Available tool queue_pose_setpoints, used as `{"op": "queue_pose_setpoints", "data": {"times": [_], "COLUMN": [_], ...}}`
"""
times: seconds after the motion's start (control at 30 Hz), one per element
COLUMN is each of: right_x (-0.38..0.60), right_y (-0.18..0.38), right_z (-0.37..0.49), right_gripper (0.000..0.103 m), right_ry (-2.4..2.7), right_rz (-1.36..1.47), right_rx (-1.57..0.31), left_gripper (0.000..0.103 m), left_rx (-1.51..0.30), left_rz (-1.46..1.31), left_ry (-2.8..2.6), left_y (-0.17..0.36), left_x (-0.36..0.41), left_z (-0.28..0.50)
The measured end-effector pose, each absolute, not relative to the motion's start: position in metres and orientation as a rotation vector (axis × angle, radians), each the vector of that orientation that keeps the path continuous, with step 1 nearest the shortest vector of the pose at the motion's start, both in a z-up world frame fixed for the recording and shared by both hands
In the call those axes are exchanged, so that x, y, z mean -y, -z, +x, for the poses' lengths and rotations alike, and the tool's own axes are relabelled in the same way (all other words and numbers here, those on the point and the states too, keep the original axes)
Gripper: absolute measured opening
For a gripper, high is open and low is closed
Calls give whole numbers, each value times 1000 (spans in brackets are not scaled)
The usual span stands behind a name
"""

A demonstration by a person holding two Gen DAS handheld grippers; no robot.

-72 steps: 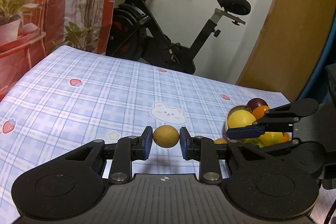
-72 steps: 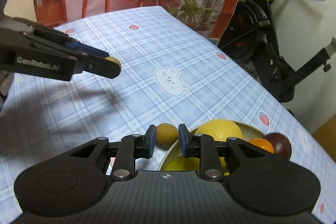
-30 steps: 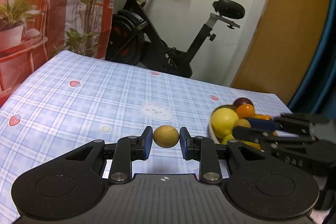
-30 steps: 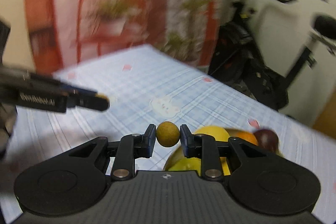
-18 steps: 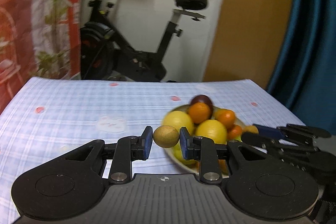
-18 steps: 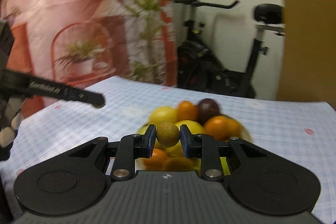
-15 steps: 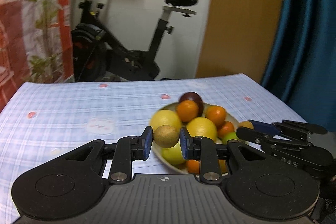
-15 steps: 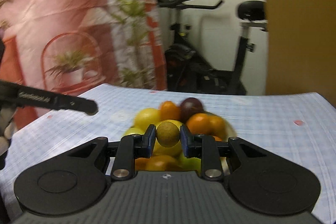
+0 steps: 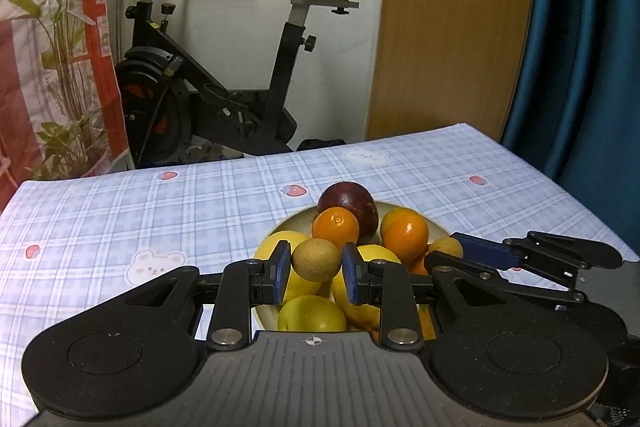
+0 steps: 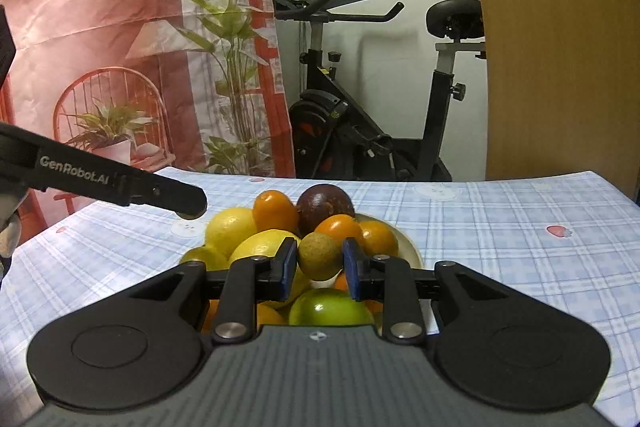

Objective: Organize fruits
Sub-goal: 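Carry both small tan fruits onto the plate with both tools, then open both tools to release the small fruits and lift away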

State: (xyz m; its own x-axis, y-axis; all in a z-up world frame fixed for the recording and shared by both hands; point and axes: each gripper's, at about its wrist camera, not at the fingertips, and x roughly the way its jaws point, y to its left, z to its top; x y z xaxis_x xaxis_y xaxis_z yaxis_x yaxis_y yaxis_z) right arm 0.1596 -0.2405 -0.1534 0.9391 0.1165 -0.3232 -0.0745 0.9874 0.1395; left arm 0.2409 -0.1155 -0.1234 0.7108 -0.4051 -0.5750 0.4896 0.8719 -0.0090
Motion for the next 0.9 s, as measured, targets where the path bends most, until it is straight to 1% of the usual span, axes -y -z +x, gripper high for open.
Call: {"op": "queue_pose_setpoints", "data": {"times": [0.73,0.77,0.8,0.83,0.87,0.9], "right_x": [243,243,243,243,244,244], "right_y": [160,160,160,160,160,160], "right_z": [169,170,170,170,170,170], "right_gripper": [28,28,28,28,29,33], "right_ry": [-116,-116,-116,-115,-114,-114], "right_rz": [151,152,151,152,153,154], "right_rx": [-381,-382,-382,-381,-380,-379], "left_gripper": [31,33,40,44,49,52], "left_rx": [-653,-654,-655,-656,-642,-641], "left_rz": [185,185,185,183,183,181], "left_ry": [510,508,507,504,503,500], "left_y": [133,133,133,132,132,131], "left_x": [123,122,121,120,119,118], "left_z": [253,253,254,254,253,253]}}
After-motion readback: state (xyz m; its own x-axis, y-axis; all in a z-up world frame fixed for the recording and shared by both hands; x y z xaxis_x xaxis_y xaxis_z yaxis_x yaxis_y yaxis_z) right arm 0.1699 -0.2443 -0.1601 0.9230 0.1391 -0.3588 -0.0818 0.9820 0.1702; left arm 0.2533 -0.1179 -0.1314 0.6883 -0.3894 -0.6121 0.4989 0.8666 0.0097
